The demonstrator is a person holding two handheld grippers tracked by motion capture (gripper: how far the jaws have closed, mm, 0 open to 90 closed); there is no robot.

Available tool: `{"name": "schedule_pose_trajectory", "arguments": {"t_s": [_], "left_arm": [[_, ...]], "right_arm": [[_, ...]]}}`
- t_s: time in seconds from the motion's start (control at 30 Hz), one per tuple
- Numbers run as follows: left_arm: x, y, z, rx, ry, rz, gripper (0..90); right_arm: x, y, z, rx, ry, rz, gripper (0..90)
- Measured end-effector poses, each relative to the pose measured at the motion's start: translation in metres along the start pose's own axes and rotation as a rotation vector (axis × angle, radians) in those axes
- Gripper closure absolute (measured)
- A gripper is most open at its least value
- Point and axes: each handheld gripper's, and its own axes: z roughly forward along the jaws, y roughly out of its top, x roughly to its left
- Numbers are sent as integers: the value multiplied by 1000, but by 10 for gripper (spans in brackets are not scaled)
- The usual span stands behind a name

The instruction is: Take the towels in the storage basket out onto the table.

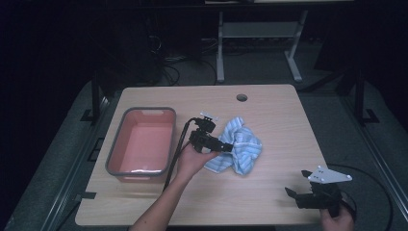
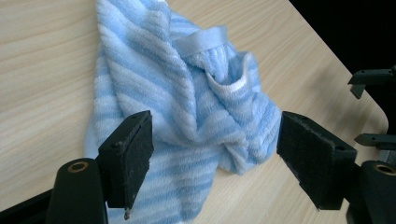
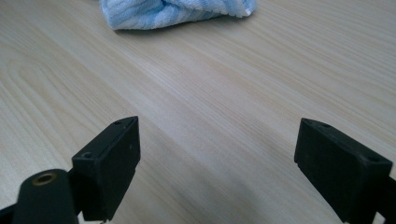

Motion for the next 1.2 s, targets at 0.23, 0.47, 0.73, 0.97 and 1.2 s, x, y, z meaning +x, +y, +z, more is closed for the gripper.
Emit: {"name": "schedule_pose_trajectory", "arguments": {"t_s": [0.23, 0.47, 0.73, 0.97, 1.2], "left_arm": [[-1, -11, -7, -6, -9, 11, 266], [0, -23, -15, -22, -18, 16, 263], [-3, -35, -20, -33, -33, 28, 262], [-3, -47, -22, -36, -37, 28, 257], [-2, -61, -24, -36, -53, 34, 256]], "right_arm": [[0, -1, 0, 2, -3, 6, 137], [-2, -4, -1, 7, -11, 19, 137], [-1, -4, 1, 9, -15, 14, 137], [-2, -6, -2, 4, -11, 30, 137], [-3, -7, -2, 6, -15, 27, 137]]}}
